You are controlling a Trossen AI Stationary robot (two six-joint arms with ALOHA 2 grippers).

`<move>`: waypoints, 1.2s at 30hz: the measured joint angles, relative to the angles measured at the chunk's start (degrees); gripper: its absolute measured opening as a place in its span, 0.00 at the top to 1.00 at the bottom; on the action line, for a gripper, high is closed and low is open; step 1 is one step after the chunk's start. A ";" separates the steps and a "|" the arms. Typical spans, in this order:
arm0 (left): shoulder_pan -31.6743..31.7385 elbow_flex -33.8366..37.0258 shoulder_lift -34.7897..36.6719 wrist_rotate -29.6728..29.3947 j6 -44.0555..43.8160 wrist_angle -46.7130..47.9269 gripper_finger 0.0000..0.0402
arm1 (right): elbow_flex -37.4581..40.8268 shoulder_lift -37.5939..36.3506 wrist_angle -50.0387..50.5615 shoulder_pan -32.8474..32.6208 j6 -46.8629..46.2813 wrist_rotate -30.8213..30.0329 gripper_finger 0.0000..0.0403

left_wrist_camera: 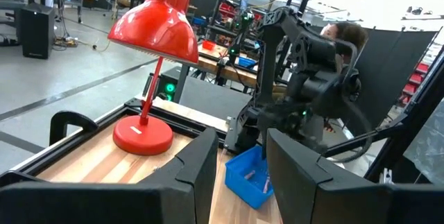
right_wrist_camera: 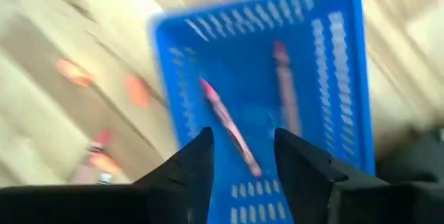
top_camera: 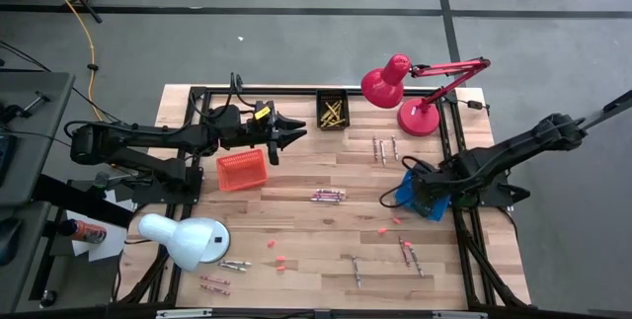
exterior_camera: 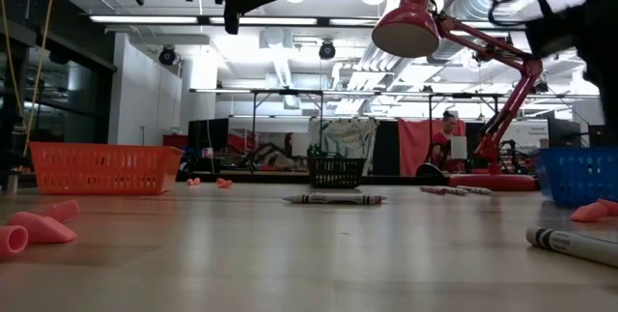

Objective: Sort crayons

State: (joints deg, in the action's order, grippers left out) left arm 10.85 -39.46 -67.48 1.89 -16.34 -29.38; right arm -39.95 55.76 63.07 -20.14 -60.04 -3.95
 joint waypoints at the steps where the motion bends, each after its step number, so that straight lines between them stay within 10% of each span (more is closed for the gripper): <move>1: 0.00 0.00 0.00 0.00 0.00 -0.01 0.73 | -0.94 -0.20 -1.09 0.00 1.23 -0.96 0.63; 19: -0.47 0.00 0.00 0.07 0.01 1.33 0.73 | -3.73 7.70 -66.66 15.11 40.05 -5.32 0.63; 36: -3.17 0.00 -0.01 -0.04 8.07 2.12 0.73 | -3.73 14.01 -81.75 23.28 46.17 3.16 0.63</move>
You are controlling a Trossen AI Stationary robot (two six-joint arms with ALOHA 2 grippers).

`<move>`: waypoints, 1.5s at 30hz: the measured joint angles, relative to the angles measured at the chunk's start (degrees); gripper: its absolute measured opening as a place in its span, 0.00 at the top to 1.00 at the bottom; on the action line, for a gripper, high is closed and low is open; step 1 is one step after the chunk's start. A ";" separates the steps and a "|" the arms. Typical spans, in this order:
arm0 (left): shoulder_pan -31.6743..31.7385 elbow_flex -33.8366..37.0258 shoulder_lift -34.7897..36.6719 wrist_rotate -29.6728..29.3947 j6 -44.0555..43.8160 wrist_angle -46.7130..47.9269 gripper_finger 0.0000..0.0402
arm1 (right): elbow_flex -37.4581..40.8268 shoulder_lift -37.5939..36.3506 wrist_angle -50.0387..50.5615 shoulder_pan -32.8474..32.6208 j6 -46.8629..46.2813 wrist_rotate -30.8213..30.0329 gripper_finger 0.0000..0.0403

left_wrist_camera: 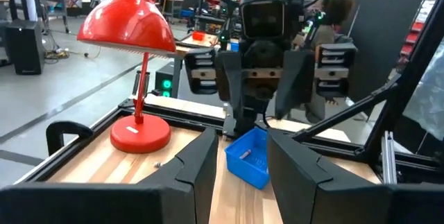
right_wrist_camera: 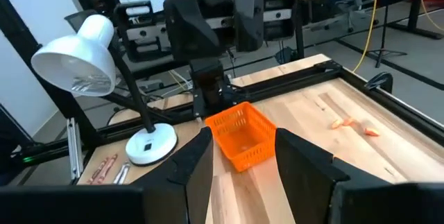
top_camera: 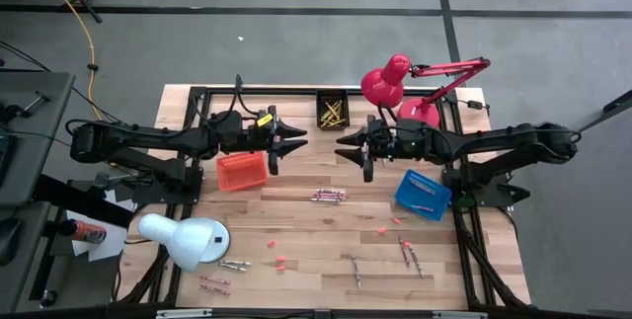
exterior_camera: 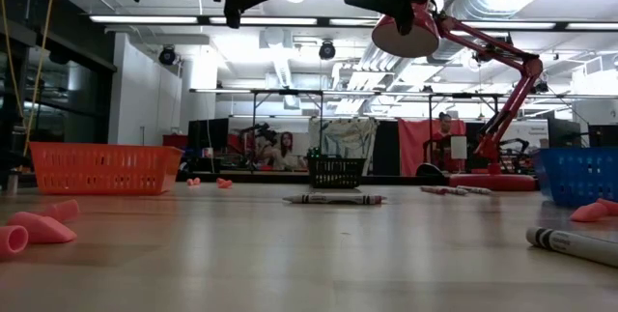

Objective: Sort crayons

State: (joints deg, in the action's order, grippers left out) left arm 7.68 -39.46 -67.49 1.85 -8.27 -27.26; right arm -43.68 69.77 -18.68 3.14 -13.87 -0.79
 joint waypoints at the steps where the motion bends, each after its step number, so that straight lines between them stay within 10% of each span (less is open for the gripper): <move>1: 0.00 0.00 -0.01 -0.37 0.02 0.32 0.73 | 0.00 -0.06 -0.04 0.14 0.00 0.04 0.63; 16: -4.47 -16.77 -19.20 0.45 7.35 29.19 0.73 | -0.02 -10.62 5.03 4.09 0.46 0.27 0.63; 29: -12.46 -18.01 -39.25 1.92 12.31 24.15 0.87 | -0.01 -15.20 17.56 5.62 0.45 -2.20 0.63; 45: -9.60 -17.84 -43.68 0.36 3.85 18.99 1.00 | 0.00 -15.14 19.52 5.62 -0.63 -2.20 0.63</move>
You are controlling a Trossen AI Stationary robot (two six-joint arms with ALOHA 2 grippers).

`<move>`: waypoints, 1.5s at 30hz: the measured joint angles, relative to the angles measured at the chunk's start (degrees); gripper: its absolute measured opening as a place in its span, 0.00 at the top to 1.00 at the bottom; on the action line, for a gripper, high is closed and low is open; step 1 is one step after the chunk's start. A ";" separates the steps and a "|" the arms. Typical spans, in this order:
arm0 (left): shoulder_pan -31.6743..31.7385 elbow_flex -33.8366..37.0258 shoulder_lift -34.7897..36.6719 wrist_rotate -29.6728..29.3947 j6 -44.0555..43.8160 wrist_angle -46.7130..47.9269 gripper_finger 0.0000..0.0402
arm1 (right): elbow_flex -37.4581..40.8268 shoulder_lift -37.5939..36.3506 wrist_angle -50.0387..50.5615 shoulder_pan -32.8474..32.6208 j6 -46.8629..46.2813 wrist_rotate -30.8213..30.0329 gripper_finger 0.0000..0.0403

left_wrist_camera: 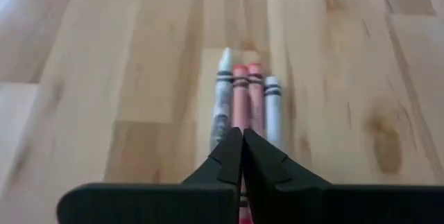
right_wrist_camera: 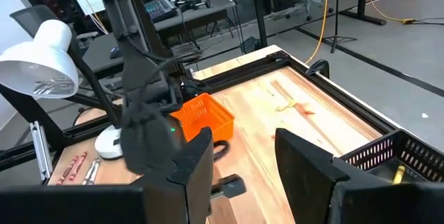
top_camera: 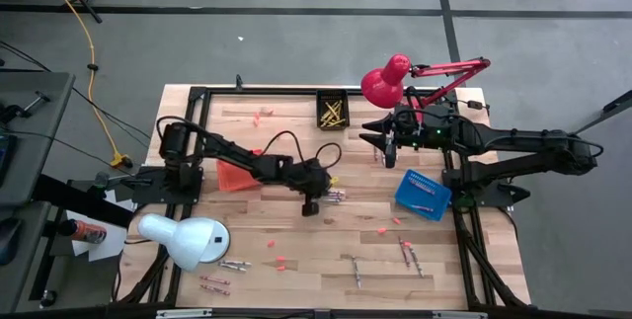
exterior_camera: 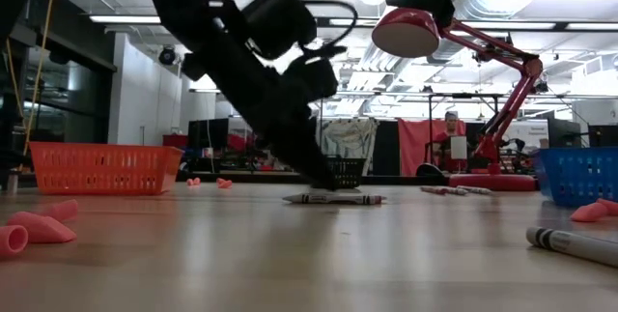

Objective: Sort crayons

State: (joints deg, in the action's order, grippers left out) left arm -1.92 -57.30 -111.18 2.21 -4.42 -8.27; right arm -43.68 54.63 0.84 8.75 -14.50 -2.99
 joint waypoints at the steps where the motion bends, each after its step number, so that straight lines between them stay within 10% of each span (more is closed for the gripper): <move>1: 0.23 -0.02 0.10 0.17 0.01 -0.73 1.00 | 0.00 0.00 0.13 0.00 0.00 0.00 0.63; 45: 2.12 -0.22 -0.76 -1.46 6.65 -1.86 1.00 | 0.00 0.04 0.81 0.00 0.02 -0.06 0.63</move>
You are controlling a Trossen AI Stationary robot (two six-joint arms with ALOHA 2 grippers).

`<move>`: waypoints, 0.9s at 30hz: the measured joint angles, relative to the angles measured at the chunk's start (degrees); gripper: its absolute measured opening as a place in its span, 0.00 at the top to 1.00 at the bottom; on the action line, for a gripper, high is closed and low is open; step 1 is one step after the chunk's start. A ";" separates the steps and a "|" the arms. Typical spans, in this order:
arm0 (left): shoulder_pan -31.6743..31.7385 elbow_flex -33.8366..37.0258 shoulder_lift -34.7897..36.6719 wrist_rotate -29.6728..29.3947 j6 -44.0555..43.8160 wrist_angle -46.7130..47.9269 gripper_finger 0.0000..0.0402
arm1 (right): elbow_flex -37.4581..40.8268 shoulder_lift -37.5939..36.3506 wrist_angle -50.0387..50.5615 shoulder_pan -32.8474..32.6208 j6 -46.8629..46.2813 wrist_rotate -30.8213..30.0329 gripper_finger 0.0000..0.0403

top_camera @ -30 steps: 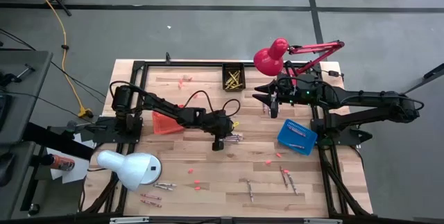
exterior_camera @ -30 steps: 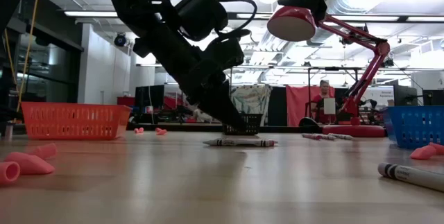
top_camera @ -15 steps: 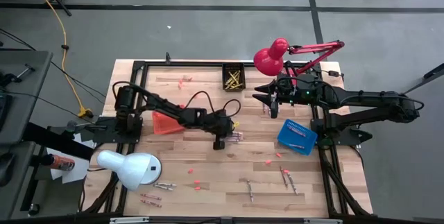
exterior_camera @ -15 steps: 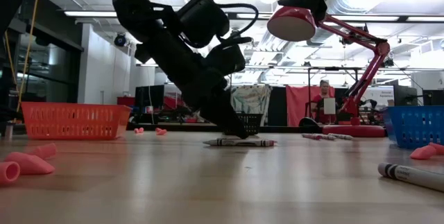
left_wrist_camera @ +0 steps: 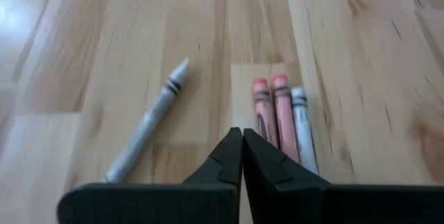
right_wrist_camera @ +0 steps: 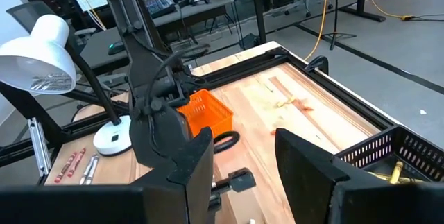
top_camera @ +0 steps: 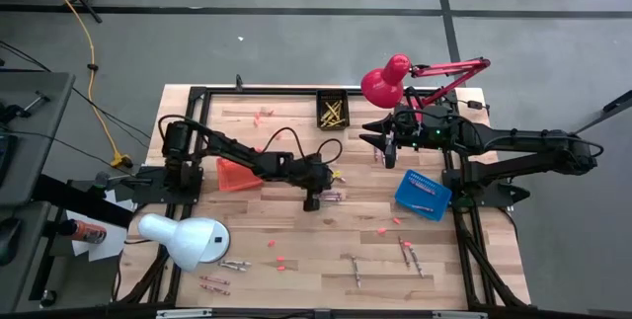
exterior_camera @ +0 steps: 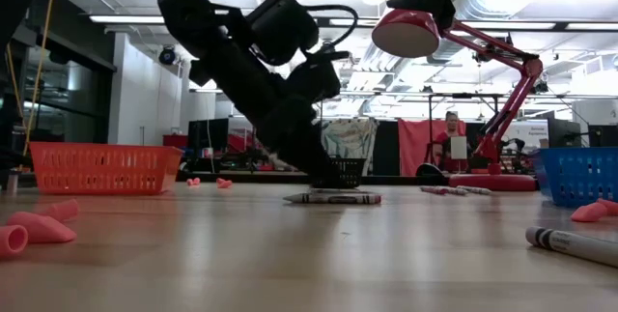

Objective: Sort crayons

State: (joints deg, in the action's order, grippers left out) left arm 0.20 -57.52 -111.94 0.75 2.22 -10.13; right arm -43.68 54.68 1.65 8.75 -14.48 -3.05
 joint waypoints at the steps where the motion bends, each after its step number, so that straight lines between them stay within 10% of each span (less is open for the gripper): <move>1: 0.03 0.05 0.46 0.02 -0.01 0.15 1.00 | 0.00 0.00 0.04 0.00 0.00 0.00 0.63; 27: -1.02 0.05 -0.27 -2.96 -4.57 -0.66 0.68 | 0.02 0.02 1.58 0.00 0.00 0.00 0.63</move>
State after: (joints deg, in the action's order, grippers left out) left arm -0.82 -57.47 -112.20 -2.20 -2.35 -10.79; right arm -43.66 54.70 3.22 8.75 -14.48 -3.05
